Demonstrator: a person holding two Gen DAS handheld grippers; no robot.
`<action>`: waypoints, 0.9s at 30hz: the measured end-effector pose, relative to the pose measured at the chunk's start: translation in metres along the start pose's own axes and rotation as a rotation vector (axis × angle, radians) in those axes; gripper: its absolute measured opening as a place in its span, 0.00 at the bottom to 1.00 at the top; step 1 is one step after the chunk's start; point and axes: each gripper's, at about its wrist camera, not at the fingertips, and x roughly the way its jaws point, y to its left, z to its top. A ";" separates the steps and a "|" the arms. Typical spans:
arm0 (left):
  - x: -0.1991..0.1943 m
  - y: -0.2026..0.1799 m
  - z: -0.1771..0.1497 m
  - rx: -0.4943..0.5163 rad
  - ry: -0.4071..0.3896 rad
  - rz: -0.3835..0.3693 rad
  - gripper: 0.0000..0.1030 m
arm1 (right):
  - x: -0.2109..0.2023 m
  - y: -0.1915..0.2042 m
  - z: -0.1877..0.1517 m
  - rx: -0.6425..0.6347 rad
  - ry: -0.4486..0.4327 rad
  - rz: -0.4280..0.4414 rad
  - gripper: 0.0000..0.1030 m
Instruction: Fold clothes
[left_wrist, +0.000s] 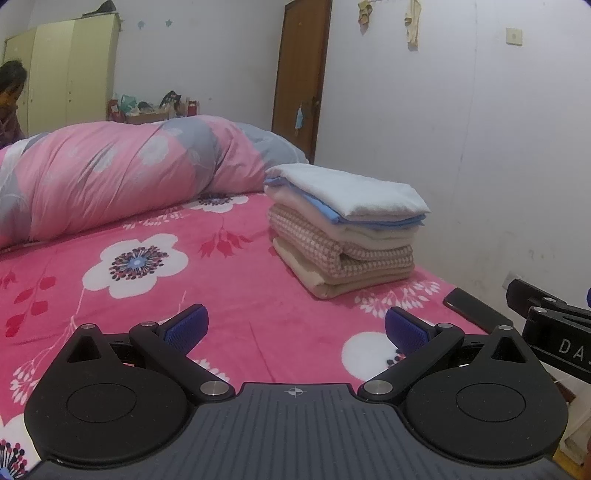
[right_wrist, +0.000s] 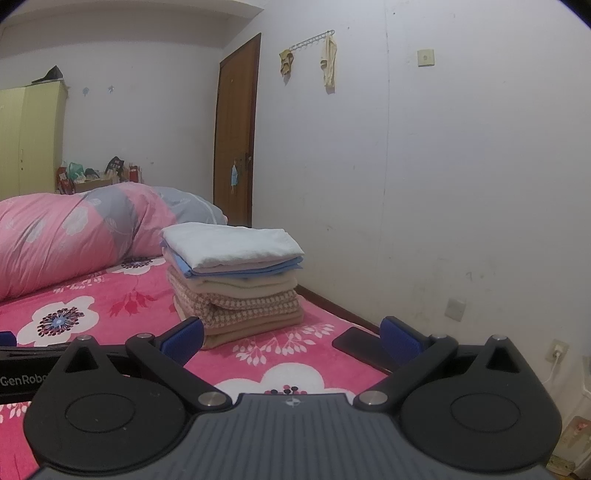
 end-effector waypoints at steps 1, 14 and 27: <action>0.000 0.000 0.000 0.000 0.000 0.000 1.00 | 0.000 0.000 0.000 0.000 0.000 0.000 1.00; 0.000 -0.002 0.001 0.001 -0.001 0.002 1.00 | 0.001 0.001 -0.001 0.002 0.004 -0.002 1.00; -0.001 0.002 0.001 0.000 -0.002 0.003 1.00 | -0.002 0.002 -0.002 0.000 0.002 0.001 1.00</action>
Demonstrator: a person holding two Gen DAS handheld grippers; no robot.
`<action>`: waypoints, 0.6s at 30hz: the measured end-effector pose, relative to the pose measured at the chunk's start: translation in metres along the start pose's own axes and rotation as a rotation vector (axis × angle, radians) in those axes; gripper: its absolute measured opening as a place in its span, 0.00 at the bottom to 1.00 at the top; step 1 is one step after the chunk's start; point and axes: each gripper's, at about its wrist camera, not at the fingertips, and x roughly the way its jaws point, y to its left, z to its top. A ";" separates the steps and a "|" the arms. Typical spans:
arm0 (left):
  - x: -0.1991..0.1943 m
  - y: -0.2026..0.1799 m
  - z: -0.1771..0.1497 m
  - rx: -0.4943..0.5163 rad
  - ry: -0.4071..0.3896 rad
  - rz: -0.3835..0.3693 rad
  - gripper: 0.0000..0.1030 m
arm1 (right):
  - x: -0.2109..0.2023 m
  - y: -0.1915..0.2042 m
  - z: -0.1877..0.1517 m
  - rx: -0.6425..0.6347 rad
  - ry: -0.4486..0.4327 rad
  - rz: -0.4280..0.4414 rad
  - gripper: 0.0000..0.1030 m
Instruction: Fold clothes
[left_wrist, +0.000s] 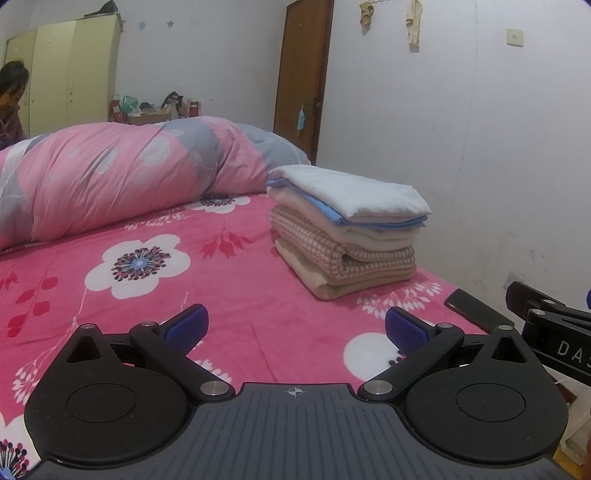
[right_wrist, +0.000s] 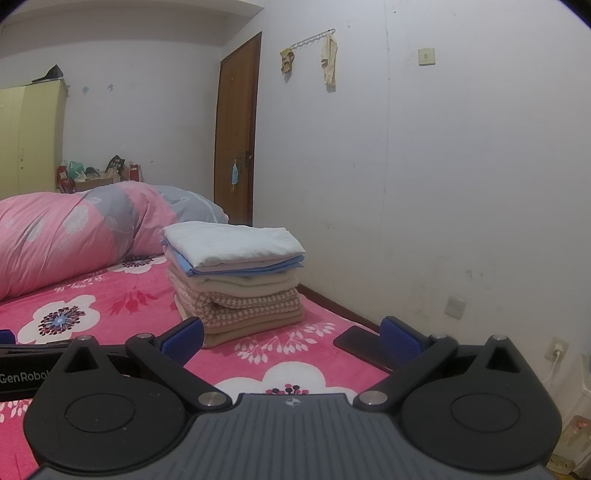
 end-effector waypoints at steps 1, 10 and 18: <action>0.000 0.000 0.000 0.000 0.000 0.000 1.00 | 0.000 0.000 0.000 -0.001 0.000 0.000 1.00; -0.001 0.001 0.000 0.001 -0.002 0.003 1.00 | 0.001 0.002 0.002 -0.005 -0.002 0.006 1.00; -0.001 0.002 0.001 0.001 -0.004 0.005 1.00 | 0.000 0.004 0.004 -0.006 -0.004 0.008 1.00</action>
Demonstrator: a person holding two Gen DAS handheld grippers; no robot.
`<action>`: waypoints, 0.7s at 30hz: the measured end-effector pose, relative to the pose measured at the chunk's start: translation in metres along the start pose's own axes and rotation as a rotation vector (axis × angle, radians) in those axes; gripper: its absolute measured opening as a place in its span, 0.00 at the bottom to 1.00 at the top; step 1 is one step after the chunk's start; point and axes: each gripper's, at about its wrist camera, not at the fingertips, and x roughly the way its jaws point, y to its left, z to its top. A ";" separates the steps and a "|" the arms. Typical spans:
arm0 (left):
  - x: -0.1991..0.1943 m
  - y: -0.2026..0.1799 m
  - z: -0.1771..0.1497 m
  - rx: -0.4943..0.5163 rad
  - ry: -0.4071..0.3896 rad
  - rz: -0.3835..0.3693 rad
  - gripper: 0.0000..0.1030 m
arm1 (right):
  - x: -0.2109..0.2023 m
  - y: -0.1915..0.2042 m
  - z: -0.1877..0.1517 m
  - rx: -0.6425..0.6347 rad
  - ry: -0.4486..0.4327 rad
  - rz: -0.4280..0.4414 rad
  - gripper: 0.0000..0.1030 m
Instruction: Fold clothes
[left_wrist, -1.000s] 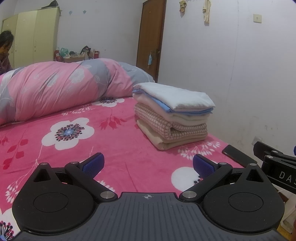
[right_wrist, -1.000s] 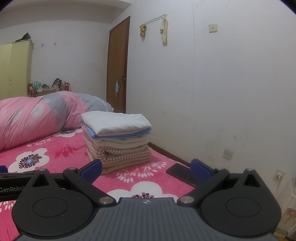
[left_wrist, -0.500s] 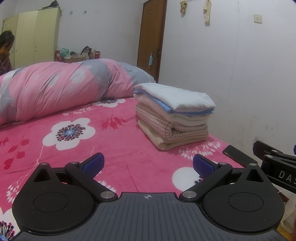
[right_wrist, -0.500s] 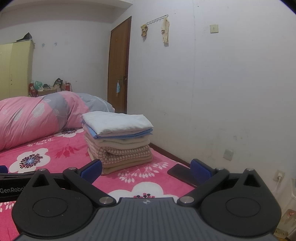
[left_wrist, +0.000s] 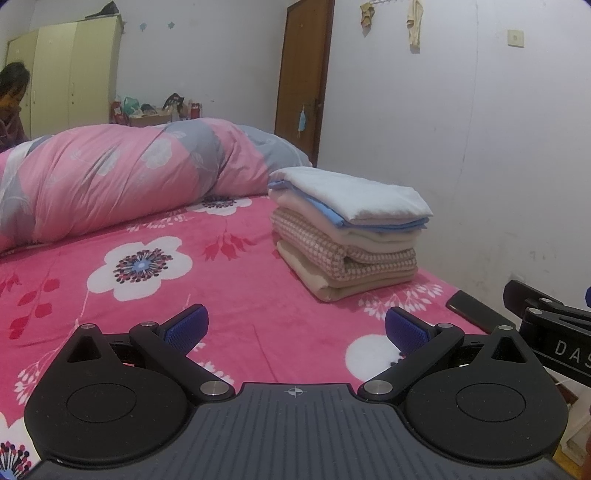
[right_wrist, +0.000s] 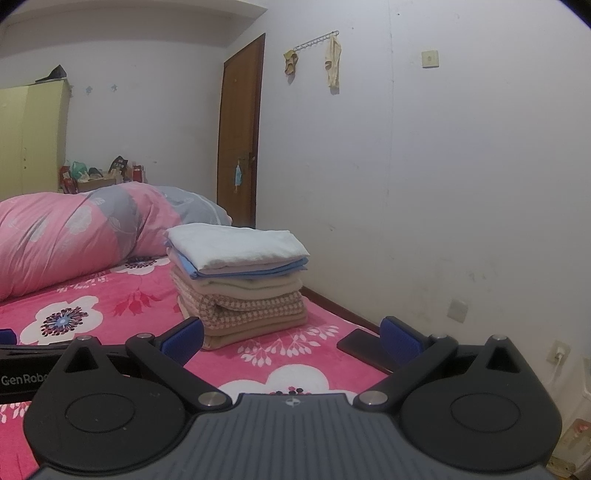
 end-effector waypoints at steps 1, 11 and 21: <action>0.000 0.000 0.000 0.000 0.000 0.000 1.00 | 0.000 0.000 0.000 0.000 0.000 0.000 1.00; 0.002 0.002 0.000 -0.004 0.005 0.002 1.00 | 0.002 0.003 -0.001 -0.001 0.005 0.000 1.00; 0.001 0.005 0.000 -0.007 0.005 -0.002 1.00 | 0.002 0.004 -0.002 -0.005 0.007 -0.001 1.00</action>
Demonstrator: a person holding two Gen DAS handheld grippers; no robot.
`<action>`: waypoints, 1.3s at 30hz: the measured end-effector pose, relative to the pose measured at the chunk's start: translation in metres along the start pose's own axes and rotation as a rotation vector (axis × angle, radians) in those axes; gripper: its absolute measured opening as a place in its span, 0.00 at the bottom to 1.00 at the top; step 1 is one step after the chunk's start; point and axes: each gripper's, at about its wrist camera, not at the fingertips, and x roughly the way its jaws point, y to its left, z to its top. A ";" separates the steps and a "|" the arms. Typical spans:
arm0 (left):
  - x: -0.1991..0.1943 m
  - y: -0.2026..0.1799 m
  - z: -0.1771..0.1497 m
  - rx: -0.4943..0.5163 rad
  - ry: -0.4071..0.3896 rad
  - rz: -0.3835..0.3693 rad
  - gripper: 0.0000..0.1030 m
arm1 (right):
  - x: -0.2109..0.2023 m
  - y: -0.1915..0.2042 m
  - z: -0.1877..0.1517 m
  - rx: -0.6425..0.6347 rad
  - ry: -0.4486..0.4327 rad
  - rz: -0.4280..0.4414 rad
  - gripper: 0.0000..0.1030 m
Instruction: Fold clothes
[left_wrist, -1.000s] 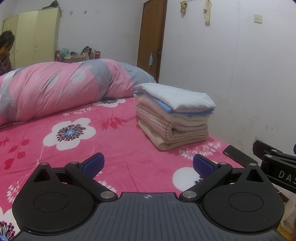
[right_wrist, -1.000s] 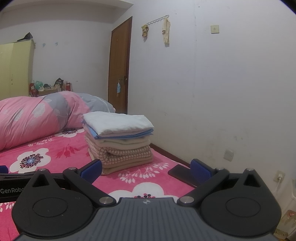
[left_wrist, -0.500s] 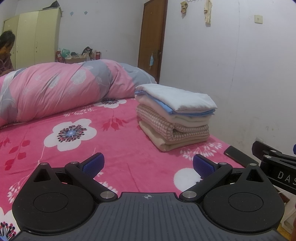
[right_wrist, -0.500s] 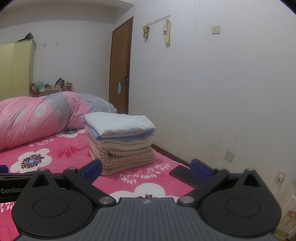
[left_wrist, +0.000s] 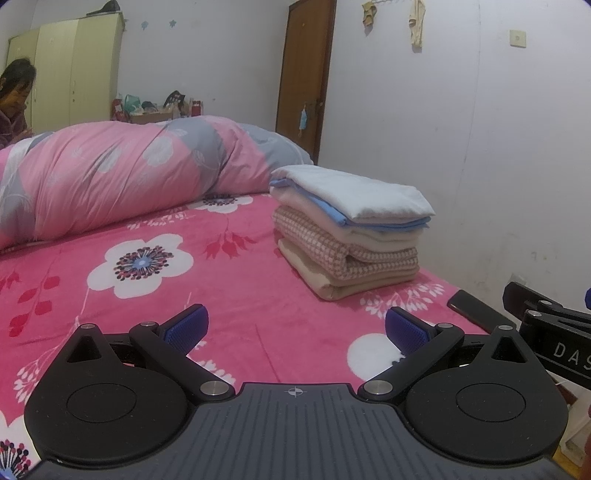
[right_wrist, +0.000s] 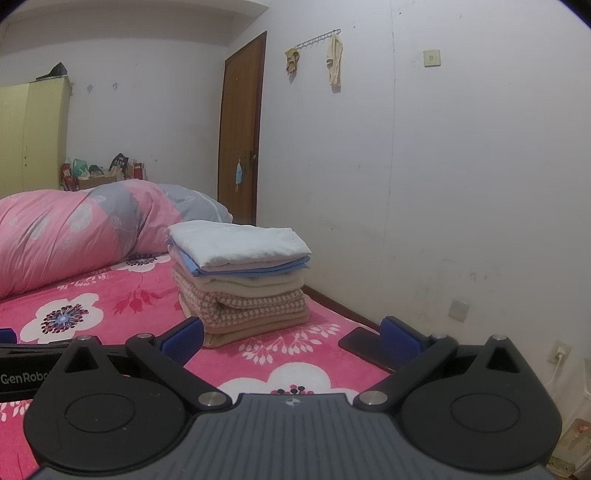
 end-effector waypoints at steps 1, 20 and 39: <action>0.000 0.000 0.000 -0.001 0.000 0.000 1.00 | 0.000 0.000 0.000 0.000 0.000 0.000 1.00; 0.002 -0.001 0.000 0.002 0.006 0.005 1.00 | 0.000 0.000 -0.002 0.003 0.006 -0.002 1.00; 0.003 0.000 -0.001 0.001 0.006 0.007 1.00 | 0.001 -0.001 -0.001 0.002 0.007 -0.001 1.00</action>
